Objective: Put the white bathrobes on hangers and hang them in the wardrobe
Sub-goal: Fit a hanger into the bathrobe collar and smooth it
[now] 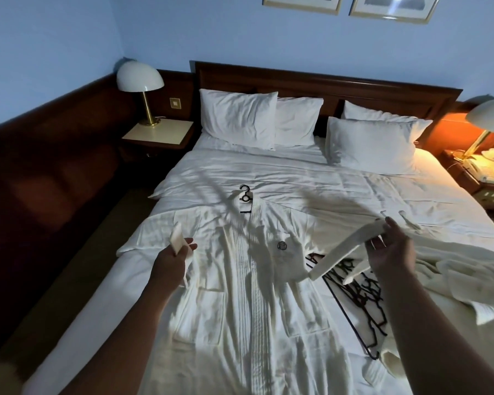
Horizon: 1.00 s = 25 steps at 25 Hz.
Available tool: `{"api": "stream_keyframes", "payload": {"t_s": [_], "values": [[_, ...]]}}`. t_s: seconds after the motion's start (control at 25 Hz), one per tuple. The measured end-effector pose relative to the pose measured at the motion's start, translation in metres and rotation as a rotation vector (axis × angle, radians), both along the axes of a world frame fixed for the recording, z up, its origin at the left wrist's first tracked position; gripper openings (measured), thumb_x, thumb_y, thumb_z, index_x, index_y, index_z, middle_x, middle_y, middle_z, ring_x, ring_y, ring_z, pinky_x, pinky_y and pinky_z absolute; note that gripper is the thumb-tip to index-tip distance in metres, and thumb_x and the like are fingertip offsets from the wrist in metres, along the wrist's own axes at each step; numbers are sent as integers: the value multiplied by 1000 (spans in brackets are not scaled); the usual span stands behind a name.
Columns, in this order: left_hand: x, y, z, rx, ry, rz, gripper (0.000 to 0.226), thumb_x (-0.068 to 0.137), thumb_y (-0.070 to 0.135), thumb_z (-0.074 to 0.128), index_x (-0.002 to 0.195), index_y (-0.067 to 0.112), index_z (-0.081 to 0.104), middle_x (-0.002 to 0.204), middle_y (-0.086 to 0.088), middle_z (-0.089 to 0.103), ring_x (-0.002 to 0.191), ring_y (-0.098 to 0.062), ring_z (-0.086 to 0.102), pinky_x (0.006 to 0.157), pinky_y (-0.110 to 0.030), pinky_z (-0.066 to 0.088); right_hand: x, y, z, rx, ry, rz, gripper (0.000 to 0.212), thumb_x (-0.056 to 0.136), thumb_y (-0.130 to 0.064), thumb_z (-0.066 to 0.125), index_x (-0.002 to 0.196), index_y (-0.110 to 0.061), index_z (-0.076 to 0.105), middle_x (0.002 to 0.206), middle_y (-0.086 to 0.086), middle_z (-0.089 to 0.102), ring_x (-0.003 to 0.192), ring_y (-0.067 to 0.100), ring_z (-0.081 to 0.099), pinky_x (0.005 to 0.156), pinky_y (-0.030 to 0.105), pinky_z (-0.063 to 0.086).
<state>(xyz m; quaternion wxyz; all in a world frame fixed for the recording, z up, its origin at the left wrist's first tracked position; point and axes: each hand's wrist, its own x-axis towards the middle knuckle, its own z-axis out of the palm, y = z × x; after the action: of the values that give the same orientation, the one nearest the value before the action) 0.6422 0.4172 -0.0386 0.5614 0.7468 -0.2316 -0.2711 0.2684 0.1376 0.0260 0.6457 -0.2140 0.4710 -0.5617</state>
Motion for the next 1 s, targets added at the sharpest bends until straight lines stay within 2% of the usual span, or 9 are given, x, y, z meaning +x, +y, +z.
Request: {"api": "stream_keyframes", "payload": {"t_s": [0.08,0.2,0.32,0.44,0.56,0.68,0.76,0.88,1.0], "values": [[6,1,-3,-12,14,25,17,102,16,51,106,24,65,102,10,79,107,-15,69,99,-35,49,0,0,6,-55,128,59,37,94,-9,59,125,-25,71,125,5,68,108,22,66,90,33,53],[15,1,-5,20,2,-4,24,99,25,51,116,16,64,104,14,78,110,-13,67,106,-41,46,11,3,15,-236,576,129,57,84,5,62,127,-30,71,111,6,68,79,18,60,66,22,53],[14,-3,-2,30,-5,-7,21,102,26,57,114,16,70,101,12,78,104,-15,70,97,-36,50,32,19,11,-171,392,425,67,85,9,65,136,-34,60,82,15,65,61,23,47,53,27,44],[5,-10,-1,80,-60,1,19,93,38,73,93,18,75,85,-4,77,85,-26,73,77,-42,56,43,34,-30,-47,470,870,67,79,8,72,137,-23,61,79,21,56,62,27,44,54,30,41],[-9,-18,0,129,-124,-62,24,85,41,81,84,18,77,74,6,75,74,-6,71,66,-24,55,56,67,-63,107,380,1089,37,85,23,54,112,0,65,86,21,55,65,32,57,67,49,58],[-29,-27,2,92,-148,-186,11,85,30,83,84,21,77,76,11,76,75,2,70,67,-16,53,72,96,-81,159,364,1066,12,86,10,61,95,2,62,91,23,61,71,34,63,76,50,57],[-34,-32,-3,93,-163,-252,18,85,31,82,75,20,71,69,10,72,66,-1,65,64,-21,51,81,104,-91,192,430,1054,28,74,0,68,101,4,66,96,26,69,79,34,68,73,44,56],[-39,-40,-12,109,-107,-289,34,84,41,74,69,15,58,57,-1,55,54,-6,47,57,-27,41,99,103,-108,418,226,833,40,81,16,42,114,9,65,120,37,60,101,48,66,95,52,56],[-41,-48,-17,135,-119,-314,30,95,21,67,66,26,57,54,1,52,50,-6,43,54,-22,36,113,93,-109,550,81,642,36,89,15,40,116,13,64,116,29,58,90,41,66,77,40,61]]}}
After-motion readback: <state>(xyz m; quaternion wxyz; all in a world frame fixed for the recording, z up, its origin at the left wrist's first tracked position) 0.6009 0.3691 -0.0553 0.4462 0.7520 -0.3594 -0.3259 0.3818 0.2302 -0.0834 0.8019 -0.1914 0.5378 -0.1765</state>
